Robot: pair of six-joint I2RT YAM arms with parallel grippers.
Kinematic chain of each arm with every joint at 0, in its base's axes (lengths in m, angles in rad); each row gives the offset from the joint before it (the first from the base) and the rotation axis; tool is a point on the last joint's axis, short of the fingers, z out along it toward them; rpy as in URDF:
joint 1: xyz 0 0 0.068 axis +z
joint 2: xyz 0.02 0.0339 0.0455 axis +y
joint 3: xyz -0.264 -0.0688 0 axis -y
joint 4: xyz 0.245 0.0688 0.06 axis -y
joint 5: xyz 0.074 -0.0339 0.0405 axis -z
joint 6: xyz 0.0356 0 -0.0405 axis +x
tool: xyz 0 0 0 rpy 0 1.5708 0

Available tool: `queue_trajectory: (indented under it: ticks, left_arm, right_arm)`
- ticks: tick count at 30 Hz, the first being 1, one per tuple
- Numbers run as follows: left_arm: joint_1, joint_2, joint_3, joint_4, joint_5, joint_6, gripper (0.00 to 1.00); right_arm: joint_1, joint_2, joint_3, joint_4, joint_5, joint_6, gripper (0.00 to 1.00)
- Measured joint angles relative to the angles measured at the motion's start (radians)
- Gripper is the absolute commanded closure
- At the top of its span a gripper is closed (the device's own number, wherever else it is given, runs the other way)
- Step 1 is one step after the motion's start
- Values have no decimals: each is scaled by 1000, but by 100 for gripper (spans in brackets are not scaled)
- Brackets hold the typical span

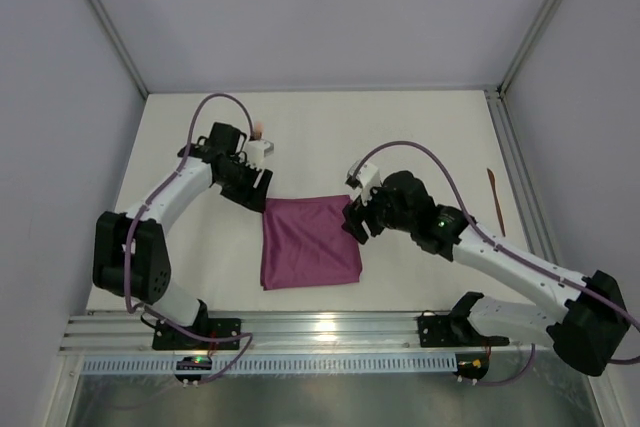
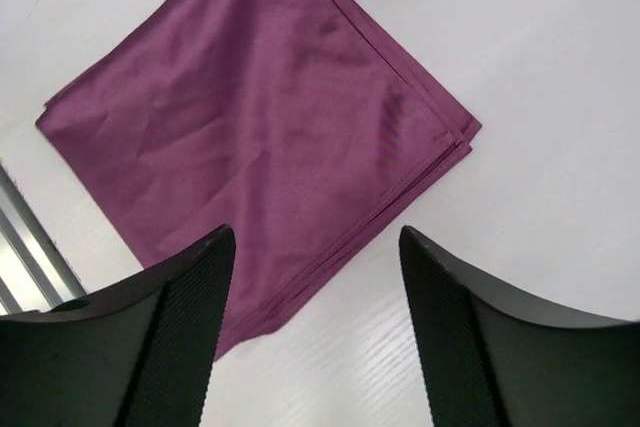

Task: Fold the napkin into a case and place the utensils inside
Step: Pick up the lower triangle-folded napkin from the center of the board.

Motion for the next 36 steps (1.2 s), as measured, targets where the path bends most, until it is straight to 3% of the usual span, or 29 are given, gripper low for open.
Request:
queue_trajectory:
  ticks: [7, 13, 28, 31, 34, 36]
  left_arm:
    - [0, 150, 2, 73, 41, -54, 34]
    - [0, 269, 19, 143, 44, -90, 37]
    - [0, 347, 67, 227, 146, -122, 50]
    - [0, 359, 73, 229, 166, -120, 62]
    - [0, 369, 73, 225, 183, -119, 80]
    - [0, 373, 72, 222, 196, -114, 84]
  right_arm:
    - [-83, 300, 47, 73, -76, 209, 67]
    - [-83, 376, 3, 192, -137, 331, 83]
    - [-107, 589, -65, 411, -195, 525, 95]
    - [-116, 600, -70, 441, -201, 554, 96]
    - [-122, 600, -85, 466, -202, 578, 97]
    - [-124, 600, -89, 473, -202, 591, 97]
